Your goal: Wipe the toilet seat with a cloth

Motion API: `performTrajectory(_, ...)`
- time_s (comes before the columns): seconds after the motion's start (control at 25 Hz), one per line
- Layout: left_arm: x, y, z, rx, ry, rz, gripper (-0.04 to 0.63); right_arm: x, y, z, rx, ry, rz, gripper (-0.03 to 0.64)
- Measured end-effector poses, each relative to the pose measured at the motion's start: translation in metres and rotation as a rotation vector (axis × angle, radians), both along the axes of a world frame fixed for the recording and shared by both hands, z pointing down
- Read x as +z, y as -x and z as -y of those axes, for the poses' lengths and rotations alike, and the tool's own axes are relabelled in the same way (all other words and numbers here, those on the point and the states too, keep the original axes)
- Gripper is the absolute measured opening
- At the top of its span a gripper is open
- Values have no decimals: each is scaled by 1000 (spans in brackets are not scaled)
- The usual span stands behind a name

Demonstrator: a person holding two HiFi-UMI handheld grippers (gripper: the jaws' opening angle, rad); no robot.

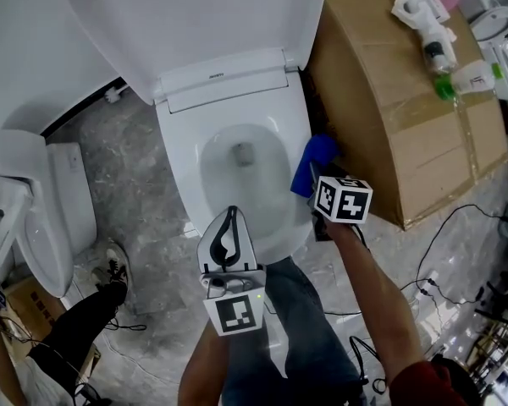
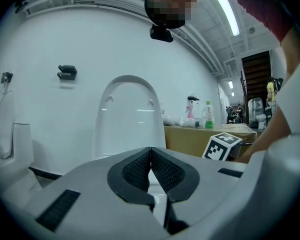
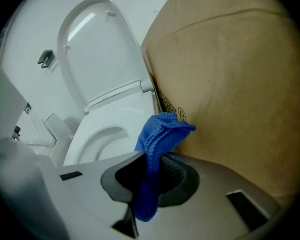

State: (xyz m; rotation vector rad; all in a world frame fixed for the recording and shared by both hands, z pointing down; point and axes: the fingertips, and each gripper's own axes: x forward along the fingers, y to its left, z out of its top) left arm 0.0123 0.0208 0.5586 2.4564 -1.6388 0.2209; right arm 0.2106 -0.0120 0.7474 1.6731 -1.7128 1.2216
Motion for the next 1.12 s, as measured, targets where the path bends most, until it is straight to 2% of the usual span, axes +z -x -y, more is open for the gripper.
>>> performTrajectory(0.12, -1, 1, -8, 8, 0, -1, 17, 1, 8, -26, 17, 9, 26, 58)
performTrajectory(0.32, -5, 6, -20, 21, -6, -3, 15, 1, 26, -76, -20, 24, 26, 58)
performTrajectory(0.6, -9, 26, -29, -16, -24, 9, 15, 1, 51, -142, -75, 68, 39, 58)
performTrajectory(0.84, -6, 43, -30, -53, -25, -3, 15, 1, 88, -167, -241, 73, -34, 58)
performTrajectory(1.12, -3, 64, -41, -89, 2, -2, 15, -2, 168, -194, -450, 97, -7, 57)
